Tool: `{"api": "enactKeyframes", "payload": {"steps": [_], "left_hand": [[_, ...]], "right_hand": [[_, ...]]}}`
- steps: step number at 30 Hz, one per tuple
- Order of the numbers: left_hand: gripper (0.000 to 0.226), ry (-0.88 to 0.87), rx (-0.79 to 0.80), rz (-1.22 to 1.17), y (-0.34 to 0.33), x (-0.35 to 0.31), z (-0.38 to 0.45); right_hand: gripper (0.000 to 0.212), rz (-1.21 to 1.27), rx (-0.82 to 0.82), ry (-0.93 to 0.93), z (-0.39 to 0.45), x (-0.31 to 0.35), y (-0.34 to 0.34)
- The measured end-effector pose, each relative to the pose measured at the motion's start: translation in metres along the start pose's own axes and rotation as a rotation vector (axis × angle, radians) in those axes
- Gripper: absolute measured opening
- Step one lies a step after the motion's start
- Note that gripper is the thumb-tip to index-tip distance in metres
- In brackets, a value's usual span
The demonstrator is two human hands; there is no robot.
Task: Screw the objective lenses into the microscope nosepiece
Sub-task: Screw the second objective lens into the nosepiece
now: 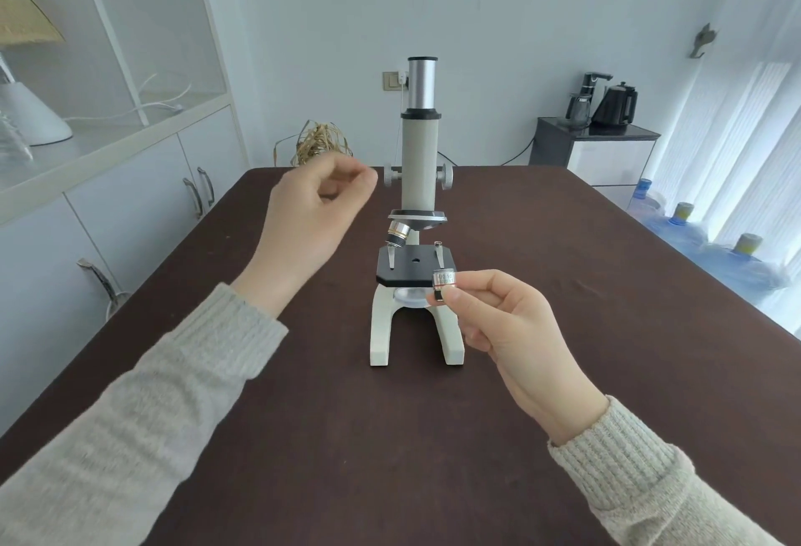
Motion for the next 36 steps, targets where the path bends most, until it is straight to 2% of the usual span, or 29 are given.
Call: {"api": "enactKeyframes", "payload": {"steps": [4, 6, 12, 16, 19, 24, 36], "left_hand": [[0.014, -0.009, -0.061, -0.082, -0.007, 0.0, 0.025], [0.015, -0.025, -0.035, -0.119, -0.013, -0.002, 0.037], [0.034, -0.054, 0.253, -0.106, -0.04, -0.006, 0.069], [0.036, -0.032, 0.356, -0.13, -0.052, -0.012, 0.079], [0.026, 0.001, 0.392, -0.174, -0.061, -0.012, 0.081], [0.023, 0.019, 0.449, -0.211, -0.071, -0.013, 0.081], [0.039, 0.024, 0.494, -0.187, -0.074, 0.0, 0.083]], "right_hand": [[0.014, 0.008, -0.023, -0.004, 0.003, -0.002, 0.002], [0.015, 0.006, -0.029, 0.003, 0.005, -0.001, 0.003], [0.012, -0.02, -0.028, -0.003, 0.011, 0.003, 0.004], [0.016, -0.021, -0.031, -0.014, 0.014, 0.005, 0.007], [0.019, -0.028, -0.029, -0.017, 0.014, 0.005, 0.009], [0.02, -0.03, -0.029, -0.02, 0.015, 0.004, 0.009], [0.019, -0.009, -0.042, -0.027, 0.021, 0.002, 0.007]]}}
Point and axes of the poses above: each hand's wrist, its own z-axis towards the middle knuckle, its own y-axis out of the back of the hand, x = y × z, the point moved 4 cm from there along z, towards the middle knuckle, and after that the axes turned 7 degrees about z, right-handed, at the moved point
